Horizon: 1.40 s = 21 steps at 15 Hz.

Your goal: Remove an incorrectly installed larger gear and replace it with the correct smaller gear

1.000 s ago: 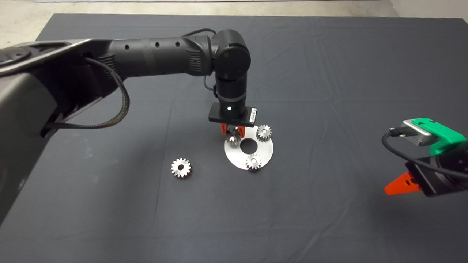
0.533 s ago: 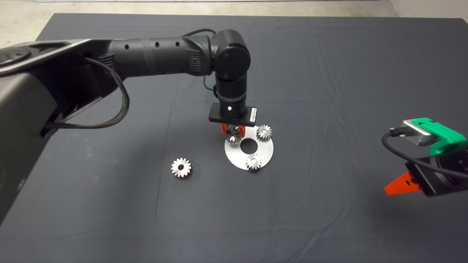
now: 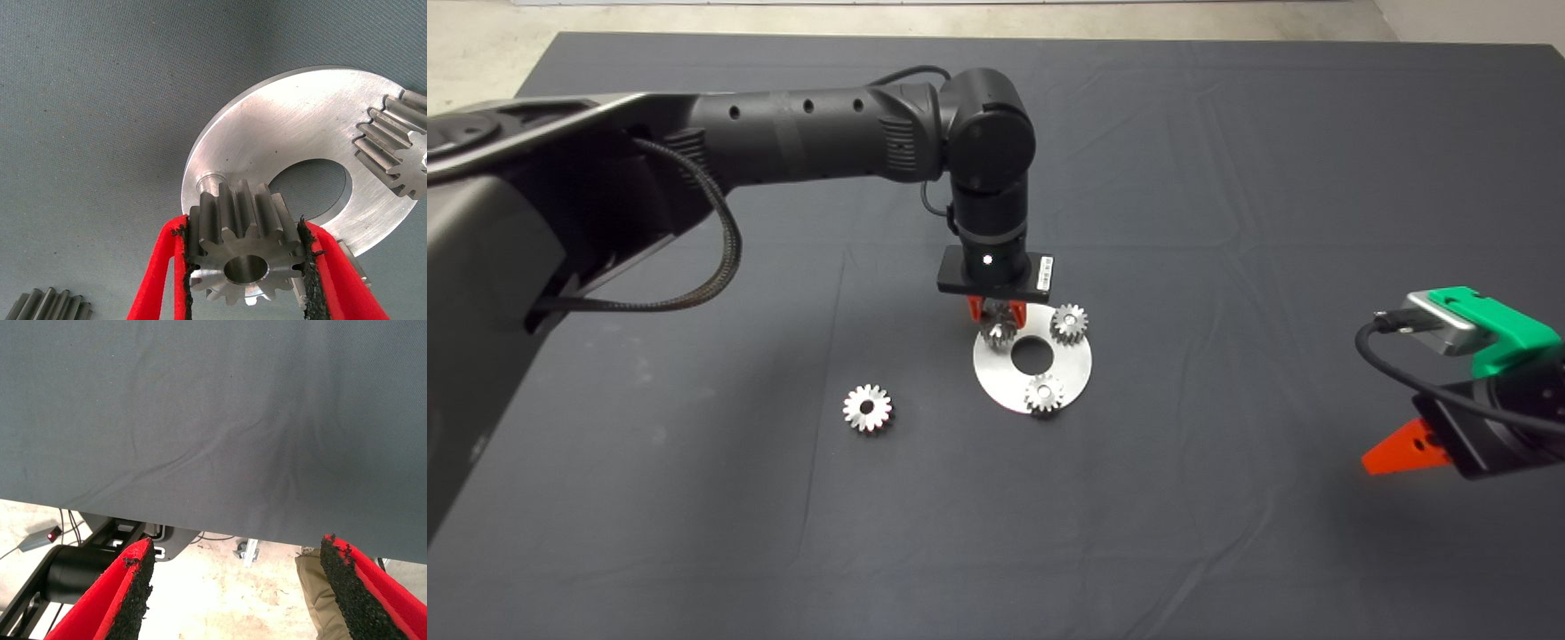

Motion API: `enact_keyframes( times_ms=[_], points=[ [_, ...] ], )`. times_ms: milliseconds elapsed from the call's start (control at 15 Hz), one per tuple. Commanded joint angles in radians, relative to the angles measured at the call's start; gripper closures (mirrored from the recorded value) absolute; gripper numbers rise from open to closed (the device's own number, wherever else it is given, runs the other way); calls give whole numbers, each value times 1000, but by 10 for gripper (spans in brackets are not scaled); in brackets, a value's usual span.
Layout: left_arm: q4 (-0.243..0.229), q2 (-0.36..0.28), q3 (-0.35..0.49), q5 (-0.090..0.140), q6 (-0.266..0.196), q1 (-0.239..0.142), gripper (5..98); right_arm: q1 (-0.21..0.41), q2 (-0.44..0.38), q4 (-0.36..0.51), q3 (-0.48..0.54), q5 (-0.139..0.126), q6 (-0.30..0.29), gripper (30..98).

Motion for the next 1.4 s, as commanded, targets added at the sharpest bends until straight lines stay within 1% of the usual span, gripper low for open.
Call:
enact_keyframes(
  times_ms=[0, 200, 400, 600, 867, 1067, 1333],
  points=[
    [36, -1, 1, -14, 4, -15, 743, 22, -5, -24, 2, -3, -2, 625],
    [35, -8, 12, -7, 4, -15, 743, 21, -3, -24, 0, -3, -9, 625],
    [33, -9, 26, -7, -1, -15, 743, 21, -5, -24, -3, -3, -14, 625],
    [31, -12, 41, -6, -1, -15, 743, 21, -5, -23, -3, -12, -14, 625],
    [30, -12, 46, 16, -1, -16, 743, 21, -5, -24, -3, -12, -14, 625],
    [30, -14, 60, 20, -10, -16, 743, 21, -5, -24, -6, -12, -15, 625],
    [30, -29, 60, 20, -10, -16, 743, 22, -5, -24, -6, -12, -14, 625]
  ],
)
